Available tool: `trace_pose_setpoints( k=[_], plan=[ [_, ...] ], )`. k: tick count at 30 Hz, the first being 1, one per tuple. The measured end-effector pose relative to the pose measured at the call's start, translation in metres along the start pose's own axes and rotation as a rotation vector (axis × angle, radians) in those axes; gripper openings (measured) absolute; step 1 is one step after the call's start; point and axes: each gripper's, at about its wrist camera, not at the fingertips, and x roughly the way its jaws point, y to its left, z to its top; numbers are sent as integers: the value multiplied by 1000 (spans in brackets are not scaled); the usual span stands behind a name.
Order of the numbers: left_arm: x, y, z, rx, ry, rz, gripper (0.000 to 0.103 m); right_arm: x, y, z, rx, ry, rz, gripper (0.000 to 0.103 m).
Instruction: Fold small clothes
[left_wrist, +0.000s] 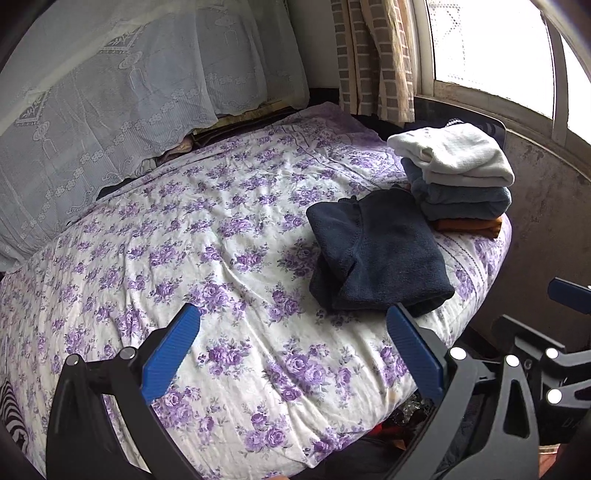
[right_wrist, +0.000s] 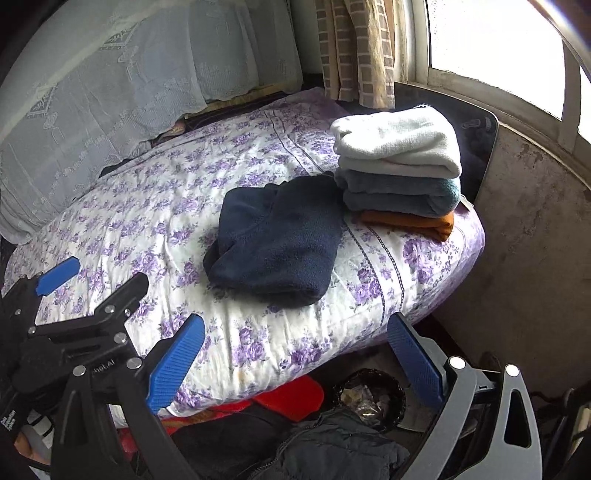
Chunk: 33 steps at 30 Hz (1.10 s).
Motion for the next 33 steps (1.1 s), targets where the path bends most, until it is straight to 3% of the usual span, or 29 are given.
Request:
trace_pose_setpoints(
  k=[3, 23, 33],
  plan=[
    [1, 3, 0, -15, 12, -12, 99, 3, 4, -4, -3, 32, 18, 99],
    [-1, 2, -3, 3, -4, -2, 98, 0, 10, -6, -25, 16, 30, 99],
    [4, 1, -4, -15, 33, -25, 98, 3, 7, -5, -28, 14, 27, 99]
  ],
)
